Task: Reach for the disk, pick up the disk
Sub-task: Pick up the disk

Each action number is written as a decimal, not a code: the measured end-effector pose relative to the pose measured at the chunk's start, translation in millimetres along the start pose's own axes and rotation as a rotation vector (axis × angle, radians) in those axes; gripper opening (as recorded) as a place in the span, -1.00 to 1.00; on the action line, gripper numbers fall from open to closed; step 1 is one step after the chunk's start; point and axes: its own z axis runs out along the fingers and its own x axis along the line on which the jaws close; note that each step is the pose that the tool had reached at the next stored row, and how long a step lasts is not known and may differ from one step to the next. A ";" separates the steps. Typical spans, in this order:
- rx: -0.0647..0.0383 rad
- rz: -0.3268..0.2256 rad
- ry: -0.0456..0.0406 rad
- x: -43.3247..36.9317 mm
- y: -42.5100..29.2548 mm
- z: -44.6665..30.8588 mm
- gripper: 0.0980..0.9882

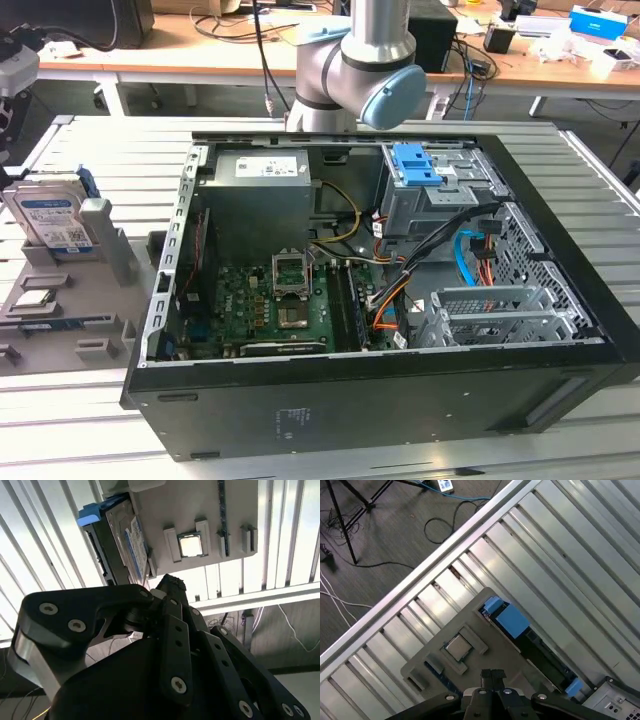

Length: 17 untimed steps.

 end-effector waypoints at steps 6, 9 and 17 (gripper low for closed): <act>0.000 -0.105 0.0040 0.0 0.0 0.0 -0.98; 0.000 -0.152 0.0058 0.0 0.0 0.0 -0.98; 0.000 -0.294 0.0112 0.0 0.0 0.0 -0.98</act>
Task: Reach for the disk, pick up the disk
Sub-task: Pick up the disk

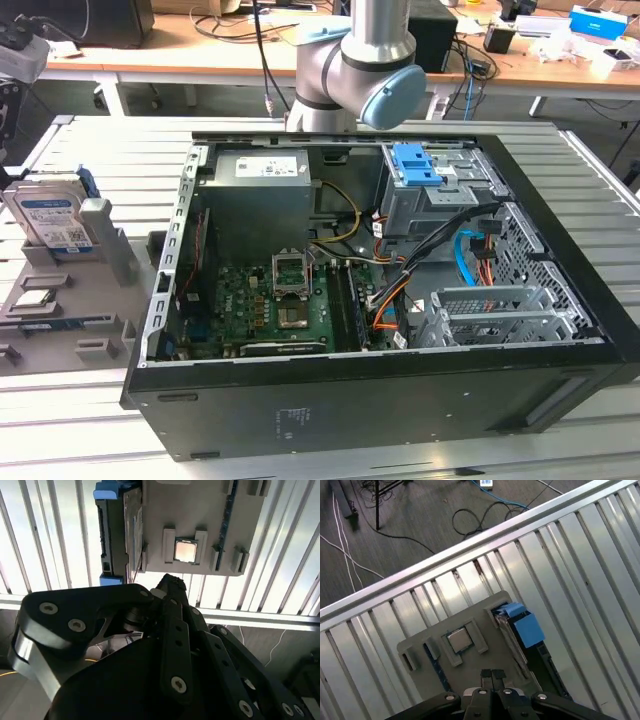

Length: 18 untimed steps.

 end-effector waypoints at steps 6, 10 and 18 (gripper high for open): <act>0.000 -0.133 0.0051 0.0 0.0 0.0 -0.98; 0.000 -0.177 0.0068 0.0 0.0 0.0 -0.98; 0.000 -0.286 0.0110 0.0 0.0 0.0 -0.98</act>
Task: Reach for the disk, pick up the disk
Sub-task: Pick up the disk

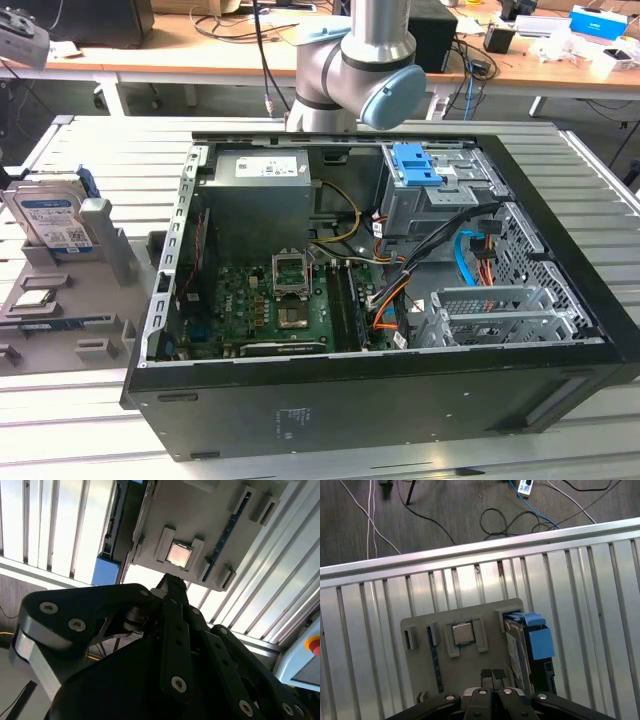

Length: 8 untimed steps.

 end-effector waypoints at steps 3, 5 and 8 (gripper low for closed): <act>0.000 -0.013 0.0006 0.0 0.0 0.0 -0.98; 0.000 -0.014 0.0005 0.0 0.0 0.0 -0.98; 0.000 -0.015 0.0006 0.0 0.0 0.0 -0.96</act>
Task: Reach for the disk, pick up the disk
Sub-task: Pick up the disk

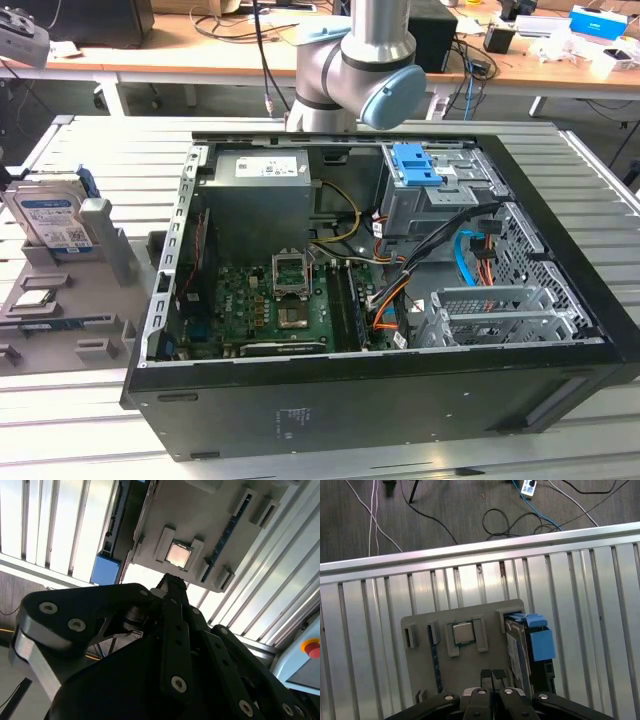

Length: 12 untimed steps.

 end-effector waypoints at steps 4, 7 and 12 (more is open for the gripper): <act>0.000 -0.002 0.0001 0.0 0.0 0.0 -0.29; 0.000 -0.003 0.0001 0.0 0.0 0.0 -0.14; 0.000 -0.003 0.0001 -8.4 1.2 0.0 -0.14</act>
